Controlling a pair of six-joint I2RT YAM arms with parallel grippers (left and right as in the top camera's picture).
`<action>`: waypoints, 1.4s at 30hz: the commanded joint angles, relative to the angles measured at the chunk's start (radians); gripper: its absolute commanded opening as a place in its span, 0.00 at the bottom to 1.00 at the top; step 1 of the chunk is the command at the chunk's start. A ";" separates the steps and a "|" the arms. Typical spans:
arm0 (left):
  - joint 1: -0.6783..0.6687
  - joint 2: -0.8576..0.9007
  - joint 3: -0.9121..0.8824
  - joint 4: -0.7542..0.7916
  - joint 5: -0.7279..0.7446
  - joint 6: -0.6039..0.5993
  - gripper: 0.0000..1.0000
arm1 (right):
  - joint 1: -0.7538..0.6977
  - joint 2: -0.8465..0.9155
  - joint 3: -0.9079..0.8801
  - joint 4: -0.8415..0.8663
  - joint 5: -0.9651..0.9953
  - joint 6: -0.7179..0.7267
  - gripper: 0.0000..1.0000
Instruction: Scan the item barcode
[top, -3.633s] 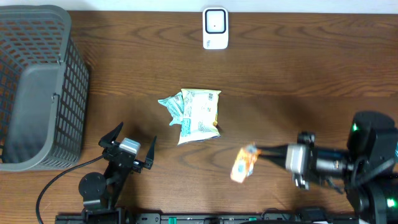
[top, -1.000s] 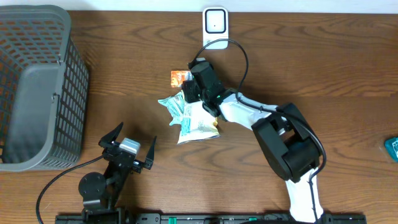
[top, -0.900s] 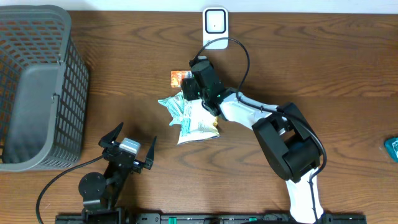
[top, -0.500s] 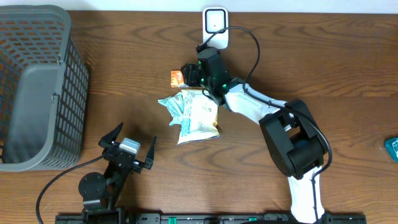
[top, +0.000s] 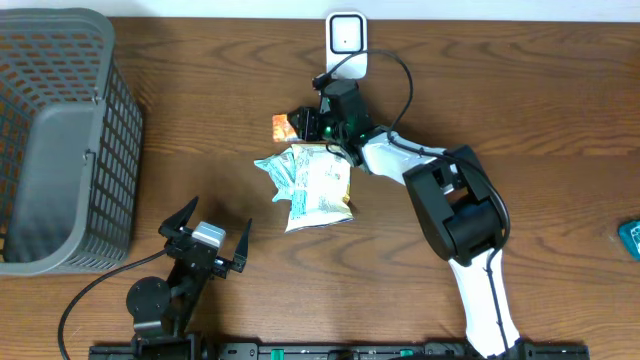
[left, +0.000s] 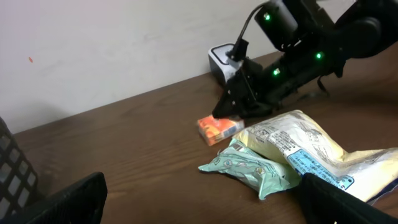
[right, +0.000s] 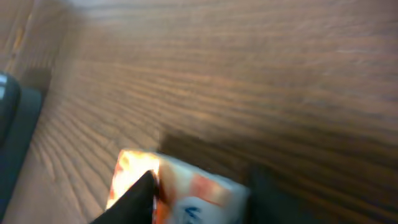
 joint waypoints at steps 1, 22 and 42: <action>-0.004 -0.001 -0.020 -0.035 0.013 0.013 0.98 | -0.007 0.078 -0.011 -0.046 -0.058 -0.022 0.14; -0.004 -0.001 -0.020 -0.034 0.013 0.013 0.98 | -0.316 -0.349 -0.008 -0.338 -0.612 0.235 0.01; -0.004 -0.001 -0.020 -0.034 0.013 0.013 0.98 | -0.477 -0.581 -0.009 -1.389 -0.756 -0.135 0.01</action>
